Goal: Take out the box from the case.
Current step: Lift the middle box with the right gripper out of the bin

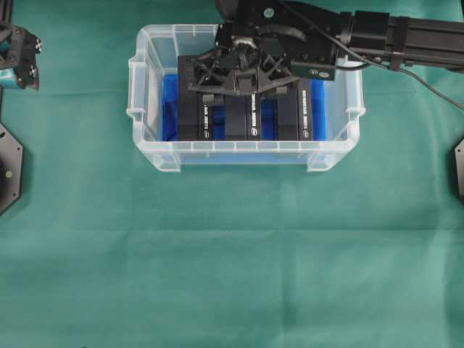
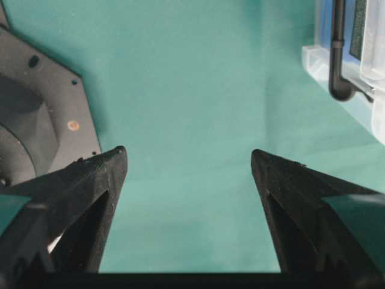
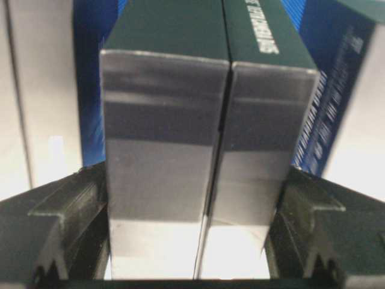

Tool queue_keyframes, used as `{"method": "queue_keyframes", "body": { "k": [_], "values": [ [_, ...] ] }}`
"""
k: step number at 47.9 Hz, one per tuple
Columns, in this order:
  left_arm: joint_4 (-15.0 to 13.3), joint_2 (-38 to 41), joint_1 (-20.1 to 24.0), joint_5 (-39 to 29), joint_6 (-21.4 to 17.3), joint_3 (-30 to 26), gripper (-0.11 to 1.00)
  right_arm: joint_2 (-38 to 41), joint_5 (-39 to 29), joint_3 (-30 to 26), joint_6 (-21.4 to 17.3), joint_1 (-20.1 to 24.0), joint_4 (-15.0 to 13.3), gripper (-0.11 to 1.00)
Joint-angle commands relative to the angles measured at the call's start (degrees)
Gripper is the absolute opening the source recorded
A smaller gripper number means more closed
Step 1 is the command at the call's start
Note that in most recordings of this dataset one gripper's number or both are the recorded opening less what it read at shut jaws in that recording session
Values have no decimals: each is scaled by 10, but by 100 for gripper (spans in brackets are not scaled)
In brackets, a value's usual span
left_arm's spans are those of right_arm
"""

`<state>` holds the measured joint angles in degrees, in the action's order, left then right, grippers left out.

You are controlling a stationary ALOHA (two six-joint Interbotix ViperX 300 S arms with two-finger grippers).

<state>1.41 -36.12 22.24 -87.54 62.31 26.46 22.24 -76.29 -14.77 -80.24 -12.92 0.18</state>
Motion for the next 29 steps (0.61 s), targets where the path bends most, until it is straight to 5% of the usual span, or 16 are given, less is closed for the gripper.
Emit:
{"method": "queue_keyframes", "body": {
  "k": [1, 29],
  "values": [
    [3, -5, -1, 2, 0, -5, 83, -37, -20, -27, 2, 1, 1, 69],
    [2, -14, -2, 2, 0, -2, 83, -62, -131, -137, -2, 1, -8, 68]
  ]
}}
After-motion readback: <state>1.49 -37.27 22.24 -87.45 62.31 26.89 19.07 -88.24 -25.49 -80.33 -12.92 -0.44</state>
